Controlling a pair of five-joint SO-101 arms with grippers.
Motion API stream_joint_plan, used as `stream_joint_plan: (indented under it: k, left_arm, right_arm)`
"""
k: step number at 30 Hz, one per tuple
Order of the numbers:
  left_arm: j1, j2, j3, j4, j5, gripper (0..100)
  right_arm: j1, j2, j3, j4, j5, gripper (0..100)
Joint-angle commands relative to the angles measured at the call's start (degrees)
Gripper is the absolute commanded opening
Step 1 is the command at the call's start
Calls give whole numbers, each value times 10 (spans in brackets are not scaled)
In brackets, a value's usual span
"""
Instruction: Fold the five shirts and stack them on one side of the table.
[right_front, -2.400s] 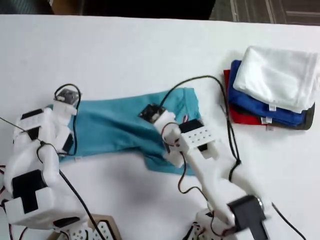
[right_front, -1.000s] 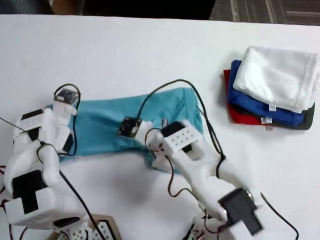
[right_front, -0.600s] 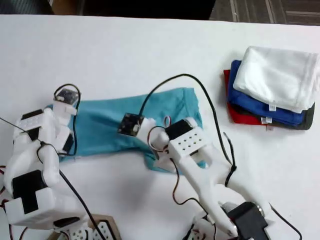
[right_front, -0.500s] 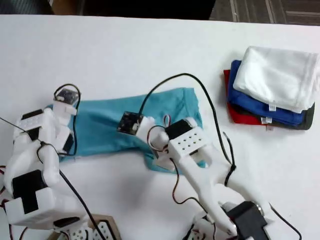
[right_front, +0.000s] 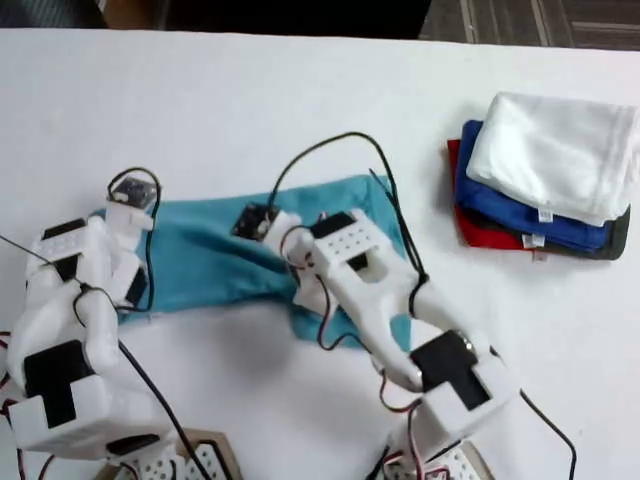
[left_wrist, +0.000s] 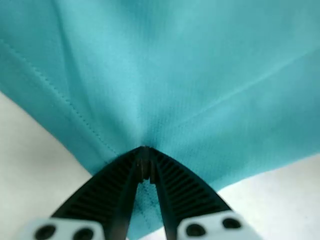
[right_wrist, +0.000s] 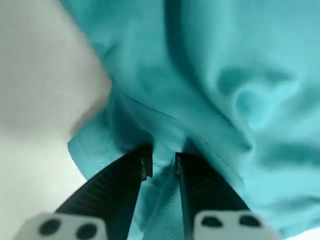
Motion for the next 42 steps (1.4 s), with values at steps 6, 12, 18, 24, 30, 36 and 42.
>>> stream_joint_plan:
  k: [6, 12, 18, 24, 30, 36, 42]
  left_arm:
    - [-3, -3, 0, -25, 4, 25]
    - [-4, -3, 0, -25, 4, 25]
    - [-4, -3, 0, -25, 4, 25]
    - [-4, -3, 0, -25, 4, 25]
    - [-4, -3, 0, -25, 4, 25]
    - [-4, -3, 0, -25, 4, 25]
    - [-4, -3, 0, -25, 4, 25]
  right_arm:
    - [9, 26, -31, 4, -3, 19]
    - [8, 1, -32, 12, -3, 21]
    - [8, -75, -29, 57, -8, 25]
    - [-32, -80, -17, 109, -22, 133]
    - [-80, -75, -5, 87, -24, 122]
    - [-68, -53, -3, 67, -20, 122]
    - [-31, 15, -4, 36, -19, 122]
